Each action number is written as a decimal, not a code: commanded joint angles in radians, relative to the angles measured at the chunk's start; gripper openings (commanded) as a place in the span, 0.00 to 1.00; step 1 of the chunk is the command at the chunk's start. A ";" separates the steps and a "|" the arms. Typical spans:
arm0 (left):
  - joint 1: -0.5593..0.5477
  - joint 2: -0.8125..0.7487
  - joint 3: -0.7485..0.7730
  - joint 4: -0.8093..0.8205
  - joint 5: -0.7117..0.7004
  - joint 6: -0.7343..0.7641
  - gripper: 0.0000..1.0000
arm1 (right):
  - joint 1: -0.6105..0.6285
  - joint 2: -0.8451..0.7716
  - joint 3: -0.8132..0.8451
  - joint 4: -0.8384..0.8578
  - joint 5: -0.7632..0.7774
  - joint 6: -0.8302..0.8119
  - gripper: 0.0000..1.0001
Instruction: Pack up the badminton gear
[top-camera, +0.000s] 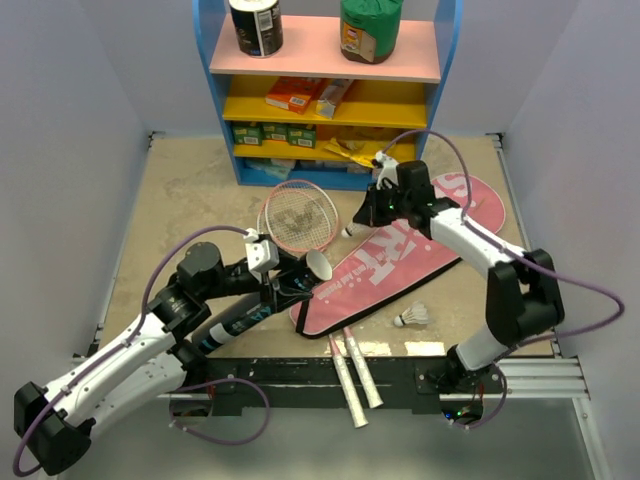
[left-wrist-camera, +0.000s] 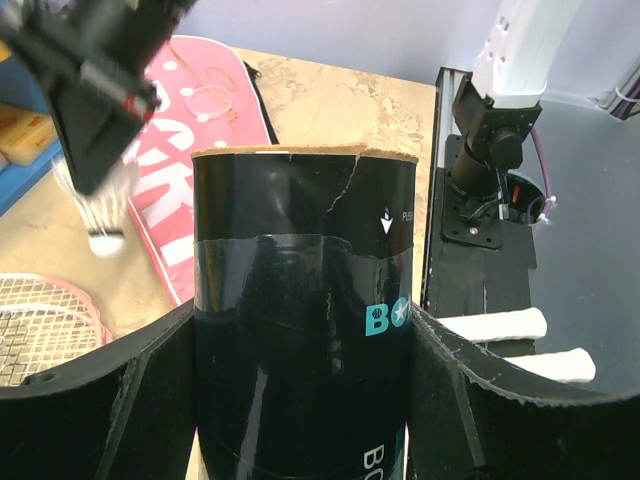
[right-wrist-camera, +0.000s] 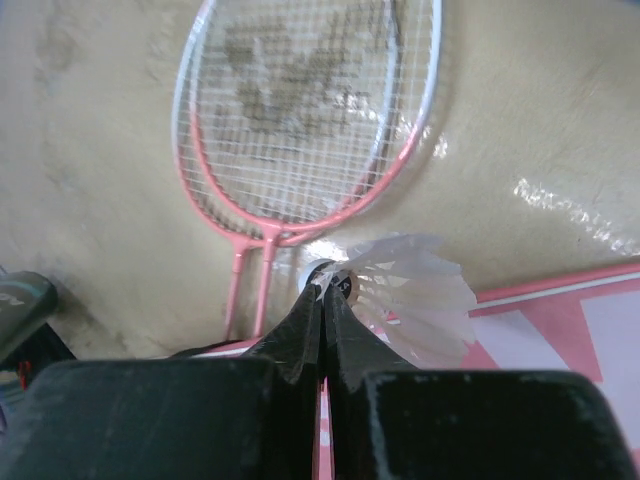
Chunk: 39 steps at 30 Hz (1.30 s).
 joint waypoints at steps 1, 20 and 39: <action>-0.003 0.017 0.027 0.047 0.006 0.026 0.00 | 0.007 -0.208 -0.014 -0.034 0.050 0.029 0.00; -0.005 0.100 0.052 -0.038 -0.142 0.089 0.00 | 0.249 -0.744 -0.081 -0.233 0.087 0.124 0.00; -0.005 0.060 0.043 -0.021 -0.089 0.091 0.00 | 0.432 -0.645 -0.078 -0.123 0.141 0.186 0.00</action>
